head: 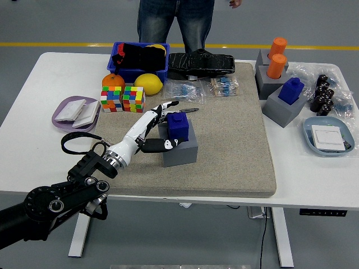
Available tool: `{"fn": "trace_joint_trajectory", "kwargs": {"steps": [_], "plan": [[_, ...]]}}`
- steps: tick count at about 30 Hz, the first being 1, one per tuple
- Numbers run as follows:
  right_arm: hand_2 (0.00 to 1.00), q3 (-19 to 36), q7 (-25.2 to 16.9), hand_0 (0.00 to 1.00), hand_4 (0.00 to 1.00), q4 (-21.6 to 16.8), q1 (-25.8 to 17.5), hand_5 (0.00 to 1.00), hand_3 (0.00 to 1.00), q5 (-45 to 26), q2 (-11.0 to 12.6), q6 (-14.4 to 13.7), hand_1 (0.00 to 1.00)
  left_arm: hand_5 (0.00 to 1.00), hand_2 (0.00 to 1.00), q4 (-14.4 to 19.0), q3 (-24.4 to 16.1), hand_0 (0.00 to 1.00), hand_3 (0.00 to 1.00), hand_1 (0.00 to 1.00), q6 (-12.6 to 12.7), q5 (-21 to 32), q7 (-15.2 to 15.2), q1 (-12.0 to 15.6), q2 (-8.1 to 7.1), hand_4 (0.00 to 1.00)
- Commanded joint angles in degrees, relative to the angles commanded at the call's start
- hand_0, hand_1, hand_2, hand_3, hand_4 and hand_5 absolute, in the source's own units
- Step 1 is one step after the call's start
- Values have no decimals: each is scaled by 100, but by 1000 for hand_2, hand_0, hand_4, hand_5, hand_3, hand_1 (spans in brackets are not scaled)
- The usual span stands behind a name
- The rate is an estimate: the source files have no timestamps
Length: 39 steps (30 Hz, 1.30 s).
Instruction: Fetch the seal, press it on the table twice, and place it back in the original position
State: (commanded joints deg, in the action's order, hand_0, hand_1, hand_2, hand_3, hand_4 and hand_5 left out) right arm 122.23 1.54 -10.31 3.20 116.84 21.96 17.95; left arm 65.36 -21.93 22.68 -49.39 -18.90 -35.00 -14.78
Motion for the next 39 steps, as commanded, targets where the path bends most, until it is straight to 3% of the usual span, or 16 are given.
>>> {"fn": "trace_joint_trajectory", "kwargs": {"steps": [13,14,19,20,31,32,39], "plan": [[786,-8,2,892,911,0,-4,634,779,-22,7,-18,792,2,651,-42,105,800,906,684,117,-33,-1,-35,36,778],[786,-11,1,892,910,0,-3,634,779,-23,7,-20,791,2,597,-41,106,793,902,659,133,-41,-5,-38,41,761],[786,-13,-7,892,910,0,2,634,779,-27,-3,-30,791,2,597,-32,110,793,902,659,202,-80,-18,-52,64,761],[786,-11,-9,892,910,0,1,634,779,-29,-2,-35,791,2,556,-28,109,784,898,648,204,-81,-19,-54,66,726],[785,-17,-21,892,910,0,-5,635,777,-61,-7,-74,790,2,548,-43,104,780,892,646,227,-51,-68,-95,94,727],[782,-14,-22,891,909,0,-6,635,777,-65,-6,-79,789,2,532,-42,92,776,890,640,240,-45,-88,-102,96,684],[781,-13,-37,891,908,0,-8,634,777,-73,-2,-97,788,2,518,-25,-80,762,883,635,307,-51,-162,-145,67,654]]}}
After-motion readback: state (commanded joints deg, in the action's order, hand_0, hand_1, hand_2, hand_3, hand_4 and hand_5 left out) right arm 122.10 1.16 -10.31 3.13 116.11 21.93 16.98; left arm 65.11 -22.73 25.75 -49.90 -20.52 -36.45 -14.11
